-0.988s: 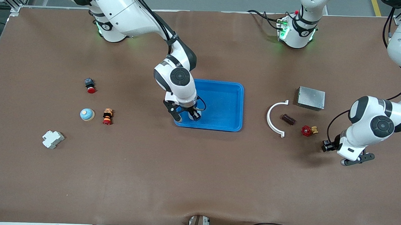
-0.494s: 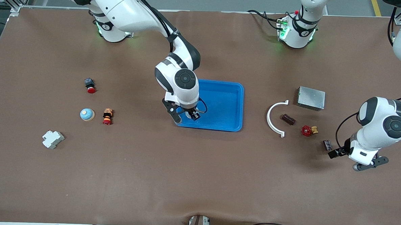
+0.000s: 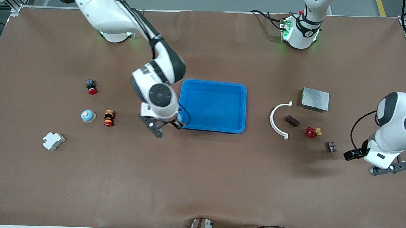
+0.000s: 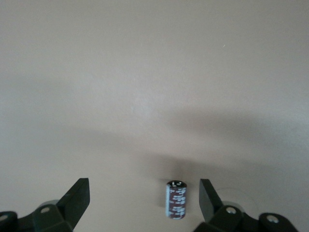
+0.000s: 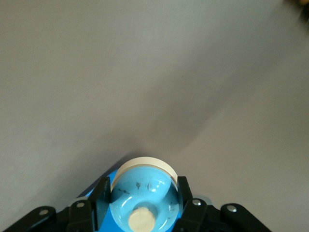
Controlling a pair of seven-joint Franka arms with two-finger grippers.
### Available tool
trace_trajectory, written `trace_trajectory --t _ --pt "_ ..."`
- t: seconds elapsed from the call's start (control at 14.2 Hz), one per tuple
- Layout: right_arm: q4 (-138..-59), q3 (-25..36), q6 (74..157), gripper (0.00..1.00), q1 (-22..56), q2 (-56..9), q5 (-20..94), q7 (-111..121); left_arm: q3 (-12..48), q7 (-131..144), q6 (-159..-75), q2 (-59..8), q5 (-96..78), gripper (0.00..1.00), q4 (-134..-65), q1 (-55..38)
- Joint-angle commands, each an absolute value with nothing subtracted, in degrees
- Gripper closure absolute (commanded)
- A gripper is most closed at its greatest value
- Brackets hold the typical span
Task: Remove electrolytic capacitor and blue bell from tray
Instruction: 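Set the capacitor beside the red valve while the right gripper lifts the bell, then carry the bell toward the white block while the left gripper rises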
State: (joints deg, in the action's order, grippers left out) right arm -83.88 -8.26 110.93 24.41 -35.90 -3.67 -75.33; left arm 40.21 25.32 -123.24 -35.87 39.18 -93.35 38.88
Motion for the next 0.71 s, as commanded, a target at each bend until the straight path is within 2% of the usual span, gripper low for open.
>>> trace_trajectory --t 0.0,0.21,0.35,0.64 --pt "-85.3 -9.1 106.4 1.00 17.7 -32.6 -2.3 -63.4 41.6 22.1 -121.4 -31.9 39.1 0.00 -92.9 39.3" --pt "-86.7 -8.3 106.7 1.00 12.7 -31.8 -3.7 -51.9 44.1 20.8 -120.4 -29.0 39.1 0.00 -92.5 39.2" --pt "-87.0 -8.4 106.9 1.00 8.2 -31.5 -3.7 -44.3 48.9 20.7 -114.1 -29.4 37.5 0.00 -88.5 38.2" --pt "-89.9 -8.4 111.3 1.00 1.4 -31.0 -3.7 -33.6 52.6 20.7 -104.5 -29.0 37.5 0.00 -85.2 37.4"
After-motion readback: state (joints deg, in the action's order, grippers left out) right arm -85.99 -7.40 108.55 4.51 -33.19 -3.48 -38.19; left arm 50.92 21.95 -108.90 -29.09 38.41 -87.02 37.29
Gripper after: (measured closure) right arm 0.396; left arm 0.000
